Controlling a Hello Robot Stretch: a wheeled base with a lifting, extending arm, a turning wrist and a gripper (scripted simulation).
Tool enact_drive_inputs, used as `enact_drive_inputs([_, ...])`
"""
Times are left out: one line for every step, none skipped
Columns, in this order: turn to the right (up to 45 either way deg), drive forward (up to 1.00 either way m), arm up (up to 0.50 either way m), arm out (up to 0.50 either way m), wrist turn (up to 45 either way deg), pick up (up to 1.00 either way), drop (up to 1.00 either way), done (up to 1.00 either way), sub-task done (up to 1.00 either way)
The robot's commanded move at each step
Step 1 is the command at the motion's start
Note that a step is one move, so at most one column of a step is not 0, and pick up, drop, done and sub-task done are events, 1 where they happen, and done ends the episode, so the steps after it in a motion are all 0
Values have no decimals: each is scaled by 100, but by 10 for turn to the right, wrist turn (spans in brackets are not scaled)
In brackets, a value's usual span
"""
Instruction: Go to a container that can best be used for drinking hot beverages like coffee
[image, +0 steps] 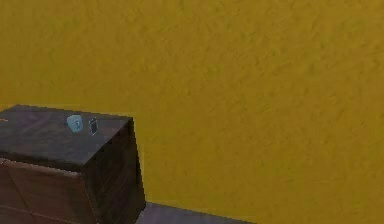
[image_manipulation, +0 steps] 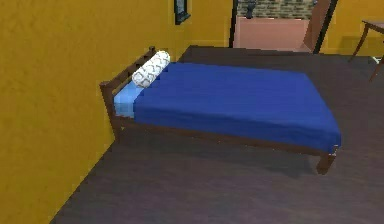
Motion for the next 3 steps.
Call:
enact_drive_inputs([60, 0, 0, 0, 0, 0, 0, 0, 0])
enact_drive_inputs([0, 40, 0, 0, 0, 0, 0, 0, 0])
enact_drive_inputs([-450, 0, 0, 0, 0, 0, 0, 0, 0])
